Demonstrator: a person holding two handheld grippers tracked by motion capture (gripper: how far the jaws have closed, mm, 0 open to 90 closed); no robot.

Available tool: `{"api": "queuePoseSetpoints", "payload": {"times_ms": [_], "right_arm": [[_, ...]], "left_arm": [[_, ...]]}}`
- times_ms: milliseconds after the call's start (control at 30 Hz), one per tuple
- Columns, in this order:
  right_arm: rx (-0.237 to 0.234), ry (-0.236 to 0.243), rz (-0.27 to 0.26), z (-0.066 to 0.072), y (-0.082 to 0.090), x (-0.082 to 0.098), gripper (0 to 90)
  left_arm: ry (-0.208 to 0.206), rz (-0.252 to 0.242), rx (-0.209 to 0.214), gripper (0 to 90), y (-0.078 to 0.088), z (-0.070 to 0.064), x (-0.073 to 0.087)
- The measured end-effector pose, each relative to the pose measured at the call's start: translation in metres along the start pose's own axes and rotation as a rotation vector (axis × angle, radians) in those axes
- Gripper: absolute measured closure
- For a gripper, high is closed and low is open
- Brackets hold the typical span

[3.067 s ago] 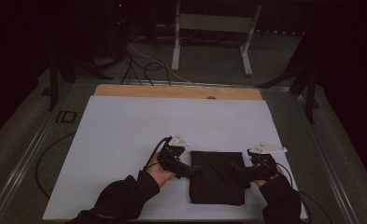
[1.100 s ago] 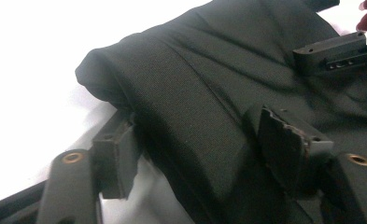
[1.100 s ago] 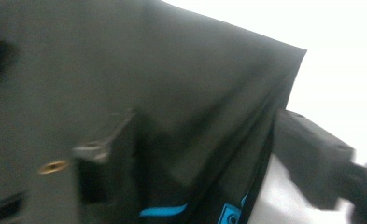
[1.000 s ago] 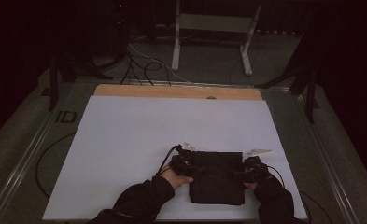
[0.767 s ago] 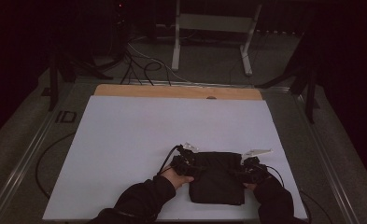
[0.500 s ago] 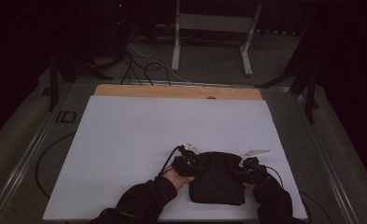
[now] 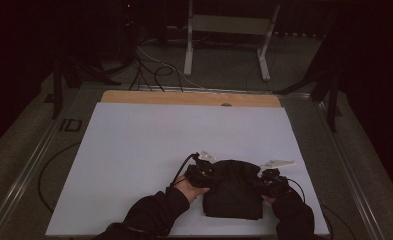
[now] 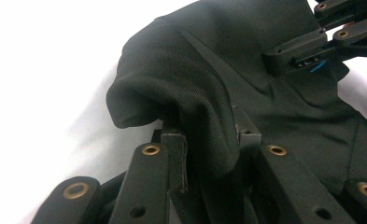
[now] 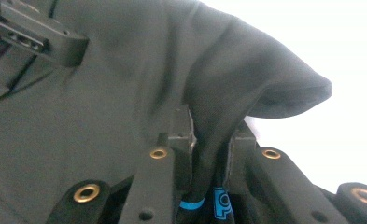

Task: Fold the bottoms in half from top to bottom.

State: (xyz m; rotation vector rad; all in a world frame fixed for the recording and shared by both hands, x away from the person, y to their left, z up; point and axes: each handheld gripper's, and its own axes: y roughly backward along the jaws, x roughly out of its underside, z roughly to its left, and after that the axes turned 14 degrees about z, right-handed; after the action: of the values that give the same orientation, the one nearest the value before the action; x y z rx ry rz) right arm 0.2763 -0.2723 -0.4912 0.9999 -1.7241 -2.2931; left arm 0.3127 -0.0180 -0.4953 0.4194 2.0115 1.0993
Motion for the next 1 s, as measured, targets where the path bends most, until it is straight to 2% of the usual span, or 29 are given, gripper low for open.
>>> {"api": "queuePoseSetpoints", "payload": {"times_ms": [200, 433, 1000], "right_arm": [[-0.002, 0.004, -0.029, 0.001, 0.006, -0.001, 77.1], [0.001, 0.004, -0.051, 0.001, 0.012, -0.002, 77.1], [0.004, 0.022, -0.080, 0.007, 0.022, -0.008, 77.1]], "left_arm": [[-0.014, -0.010, -0.011, 73.7, 0.005, -0.002, -0.003], [-0.019, -0.030, -0.006, 73.7, 0.013, -0.003, -0.006], [-0.046, -0.048, -0.007, 73.7, 0.032, -0.006, -0.010]]}}
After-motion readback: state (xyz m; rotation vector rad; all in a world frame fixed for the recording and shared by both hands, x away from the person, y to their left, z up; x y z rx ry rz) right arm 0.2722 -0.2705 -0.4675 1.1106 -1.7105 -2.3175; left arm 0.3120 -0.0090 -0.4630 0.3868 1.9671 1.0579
